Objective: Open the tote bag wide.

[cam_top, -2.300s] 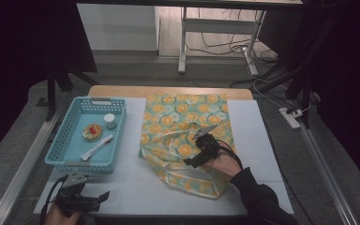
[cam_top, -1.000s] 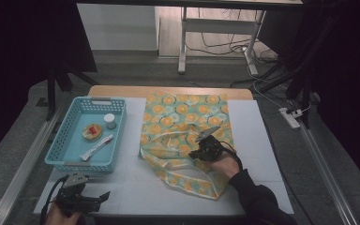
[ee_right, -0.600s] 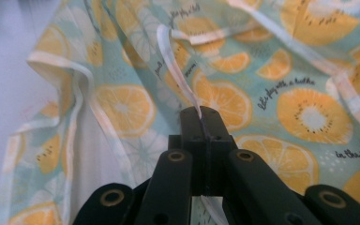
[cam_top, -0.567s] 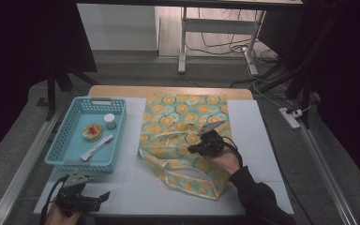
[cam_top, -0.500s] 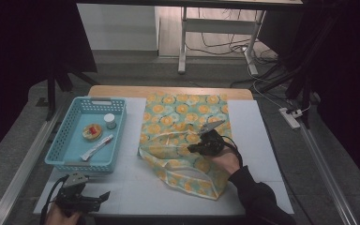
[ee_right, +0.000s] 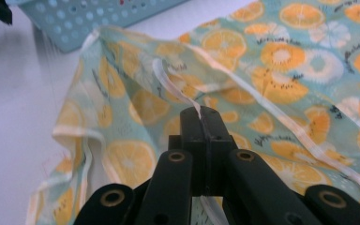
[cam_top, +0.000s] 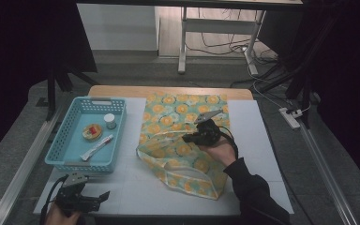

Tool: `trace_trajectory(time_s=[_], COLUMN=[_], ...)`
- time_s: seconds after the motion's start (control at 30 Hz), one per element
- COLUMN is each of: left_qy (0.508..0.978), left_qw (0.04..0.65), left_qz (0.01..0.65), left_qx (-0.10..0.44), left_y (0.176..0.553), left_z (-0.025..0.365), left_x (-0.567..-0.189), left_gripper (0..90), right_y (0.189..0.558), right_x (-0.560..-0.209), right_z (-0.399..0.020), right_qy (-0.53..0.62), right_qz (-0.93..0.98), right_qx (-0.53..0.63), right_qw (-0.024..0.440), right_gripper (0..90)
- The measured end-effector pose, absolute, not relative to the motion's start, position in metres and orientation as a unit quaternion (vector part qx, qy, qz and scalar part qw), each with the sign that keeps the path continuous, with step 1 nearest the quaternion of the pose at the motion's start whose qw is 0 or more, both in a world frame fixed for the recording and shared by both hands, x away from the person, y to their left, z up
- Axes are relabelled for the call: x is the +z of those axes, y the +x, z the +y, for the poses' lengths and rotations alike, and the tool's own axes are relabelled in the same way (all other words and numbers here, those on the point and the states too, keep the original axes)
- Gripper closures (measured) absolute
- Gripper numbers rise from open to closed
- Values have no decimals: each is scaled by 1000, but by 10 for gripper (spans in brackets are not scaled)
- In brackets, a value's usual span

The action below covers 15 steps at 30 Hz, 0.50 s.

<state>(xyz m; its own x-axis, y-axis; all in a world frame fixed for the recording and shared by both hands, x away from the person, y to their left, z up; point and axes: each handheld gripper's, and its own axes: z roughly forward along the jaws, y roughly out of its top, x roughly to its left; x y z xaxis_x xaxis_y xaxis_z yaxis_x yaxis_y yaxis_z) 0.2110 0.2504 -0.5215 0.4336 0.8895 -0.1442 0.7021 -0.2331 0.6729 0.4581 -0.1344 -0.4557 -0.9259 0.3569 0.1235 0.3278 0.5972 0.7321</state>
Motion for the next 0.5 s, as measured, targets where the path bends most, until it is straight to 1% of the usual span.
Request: trace_trajectory(time_s=[0.27,0.5], left_qy=[773,772], left_qw=[345,346], left_qz=[515,515], left_qx=[135,135], left_y=[211,211], left_z=[251,251], left_x=[-521,-522], left_gripper=[3,3], right_y=[469,475], right_x=[-438,-421], right_z=[-123,-114], right_qy=[195,193], right_qz=[882,879], right_qx=[429,436], right_qw=[2,10], right_gripper=[900,900])
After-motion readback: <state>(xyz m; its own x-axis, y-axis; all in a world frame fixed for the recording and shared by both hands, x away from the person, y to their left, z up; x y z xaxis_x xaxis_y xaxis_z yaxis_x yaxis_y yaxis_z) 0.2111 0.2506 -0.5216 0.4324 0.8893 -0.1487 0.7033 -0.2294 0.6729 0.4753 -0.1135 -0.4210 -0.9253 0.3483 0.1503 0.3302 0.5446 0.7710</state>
